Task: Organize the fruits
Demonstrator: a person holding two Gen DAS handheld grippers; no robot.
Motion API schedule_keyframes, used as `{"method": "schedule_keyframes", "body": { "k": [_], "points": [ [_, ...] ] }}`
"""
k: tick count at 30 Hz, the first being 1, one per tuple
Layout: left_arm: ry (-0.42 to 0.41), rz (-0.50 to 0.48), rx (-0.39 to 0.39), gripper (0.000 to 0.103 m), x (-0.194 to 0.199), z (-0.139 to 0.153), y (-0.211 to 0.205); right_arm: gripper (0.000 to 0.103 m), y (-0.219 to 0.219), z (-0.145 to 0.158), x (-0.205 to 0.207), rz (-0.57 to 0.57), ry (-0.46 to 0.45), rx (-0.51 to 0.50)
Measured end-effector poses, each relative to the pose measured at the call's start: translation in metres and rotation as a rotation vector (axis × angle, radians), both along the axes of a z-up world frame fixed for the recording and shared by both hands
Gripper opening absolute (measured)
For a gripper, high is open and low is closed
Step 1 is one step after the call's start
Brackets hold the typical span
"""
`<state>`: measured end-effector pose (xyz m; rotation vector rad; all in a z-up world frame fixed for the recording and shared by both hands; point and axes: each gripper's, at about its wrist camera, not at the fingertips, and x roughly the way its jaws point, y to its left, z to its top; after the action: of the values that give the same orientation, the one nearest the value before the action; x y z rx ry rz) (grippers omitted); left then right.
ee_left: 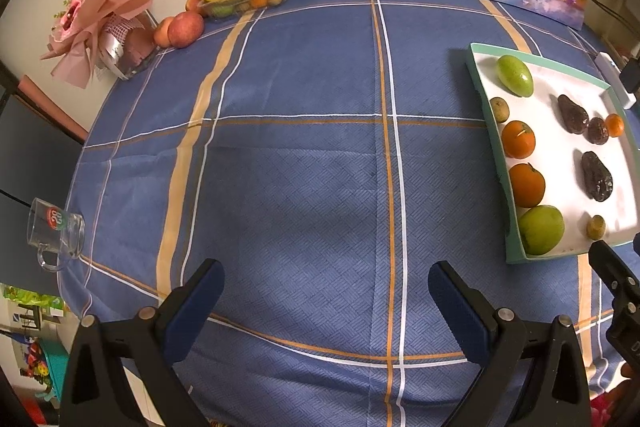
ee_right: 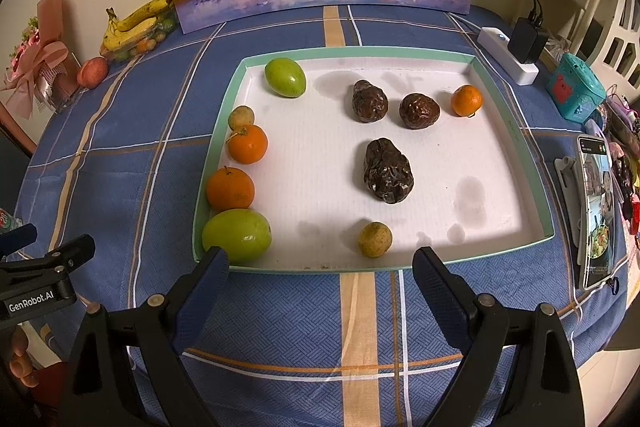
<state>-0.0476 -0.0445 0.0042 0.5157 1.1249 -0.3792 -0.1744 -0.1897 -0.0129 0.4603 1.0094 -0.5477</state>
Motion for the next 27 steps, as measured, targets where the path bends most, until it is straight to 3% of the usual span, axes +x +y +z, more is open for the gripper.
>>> {"method": "schedule_keyframes", "body": {
  "k": [27],
  "points": [
    [0.015, 0.016, 0.008, 0.103, 0.0036, -0.0027, 0.0031, 0.093, -0.0005, -0.0042, -0.0027, 0.001, 0.009, 0.004]
  ]
}}
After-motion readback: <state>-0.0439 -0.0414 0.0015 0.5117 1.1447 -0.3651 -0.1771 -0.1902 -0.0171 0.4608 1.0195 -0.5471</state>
